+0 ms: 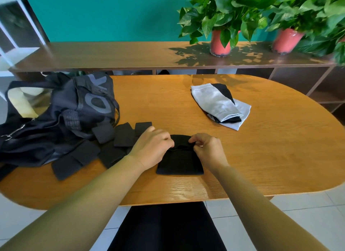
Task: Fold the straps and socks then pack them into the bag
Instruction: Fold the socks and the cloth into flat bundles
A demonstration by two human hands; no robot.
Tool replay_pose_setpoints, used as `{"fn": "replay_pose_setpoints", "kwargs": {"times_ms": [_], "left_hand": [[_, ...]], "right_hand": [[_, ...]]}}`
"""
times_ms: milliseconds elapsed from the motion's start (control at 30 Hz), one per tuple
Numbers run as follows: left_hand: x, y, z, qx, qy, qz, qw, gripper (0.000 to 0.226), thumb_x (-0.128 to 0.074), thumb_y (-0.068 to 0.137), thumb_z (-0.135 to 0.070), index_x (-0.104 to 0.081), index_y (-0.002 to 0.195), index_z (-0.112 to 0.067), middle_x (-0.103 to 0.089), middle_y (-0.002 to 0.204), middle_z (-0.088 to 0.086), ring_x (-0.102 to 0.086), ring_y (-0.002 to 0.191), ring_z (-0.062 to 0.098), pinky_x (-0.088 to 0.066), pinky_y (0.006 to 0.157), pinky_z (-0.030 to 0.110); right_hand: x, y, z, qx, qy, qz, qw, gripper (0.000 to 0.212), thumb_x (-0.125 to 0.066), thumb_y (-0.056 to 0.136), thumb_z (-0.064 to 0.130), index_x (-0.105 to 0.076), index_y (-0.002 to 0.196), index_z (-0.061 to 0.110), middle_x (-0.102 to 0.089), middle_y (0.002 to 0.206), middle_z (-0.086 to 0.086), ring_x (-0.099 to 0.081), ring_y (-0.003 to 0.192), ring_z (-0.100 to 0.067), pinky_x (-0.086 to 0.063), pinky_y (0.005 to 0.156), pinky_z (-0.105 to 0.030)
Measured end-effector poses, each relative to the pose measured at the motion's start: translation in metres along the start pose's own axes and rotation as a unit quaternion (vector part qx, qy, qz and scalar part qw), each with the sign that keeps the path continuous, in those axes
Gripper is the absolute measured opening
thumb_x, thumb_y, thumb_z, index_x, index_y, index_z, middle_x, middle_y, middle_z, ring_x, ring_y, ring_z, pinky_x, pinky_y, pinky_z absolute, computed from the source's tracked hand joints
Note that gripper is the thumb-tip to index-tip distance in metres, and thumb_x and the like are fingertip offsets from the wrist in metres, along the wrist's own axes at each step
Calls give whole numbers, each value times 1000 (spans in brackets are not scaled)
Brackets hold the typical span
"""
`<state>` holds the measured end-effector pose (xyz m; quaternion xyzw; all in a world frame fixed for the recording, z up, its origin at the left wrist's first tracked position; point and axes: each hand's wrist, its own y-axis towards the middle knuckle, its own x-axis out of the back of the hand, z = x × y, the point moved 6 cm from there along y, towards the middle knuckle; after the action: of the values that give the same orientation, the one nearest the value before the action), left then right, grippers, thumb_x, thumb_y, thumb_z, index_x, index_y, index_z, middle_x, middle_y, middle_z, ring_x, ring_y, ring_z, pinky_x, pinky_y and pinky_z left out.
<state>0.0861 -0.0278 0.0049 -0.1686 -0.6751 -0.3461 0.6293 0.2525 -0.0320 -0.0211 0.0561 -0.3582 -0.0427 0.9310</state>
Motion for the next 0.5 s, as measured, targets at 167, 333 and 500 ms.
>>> {"fn": "replay_pose_setpoints", "kwargs": {"times_ms": [167,333,500], "left_hand": [[-9,2,-1,10,-7,49,999,34,-70,82,-3,-69,107,-25,-63,107,-6,-56,98,19,-38,91,34],[-9,5,6,43,-18,72,996,37,-54,93,-7,-60,122,-29,-58,121,-9,-51,107,17,-30,100,29],[2,-4,-1,79,-56,62,993,42,-48,93,-5,-58,129,-26,-56,133,-10,-51,116,12,-27,104,29]], "right_hand": [[0,-1,3,45,-17,-24,999,27,-57,79,-11,-71,92,9,-67,98,-4,-62,88,-15,-53,73,-24],[-5,-1,9,101,-77,-30,991,22,-57,78,-10,-72,89,3,-66,103,-9,-63,86,-26,-55,69,-41],[-5,-3,13,110,-123,-12,986,23,-57,84,-2,-73,98,7,-64,115,-6,-63,96,-25,-53,75,-32]]}}
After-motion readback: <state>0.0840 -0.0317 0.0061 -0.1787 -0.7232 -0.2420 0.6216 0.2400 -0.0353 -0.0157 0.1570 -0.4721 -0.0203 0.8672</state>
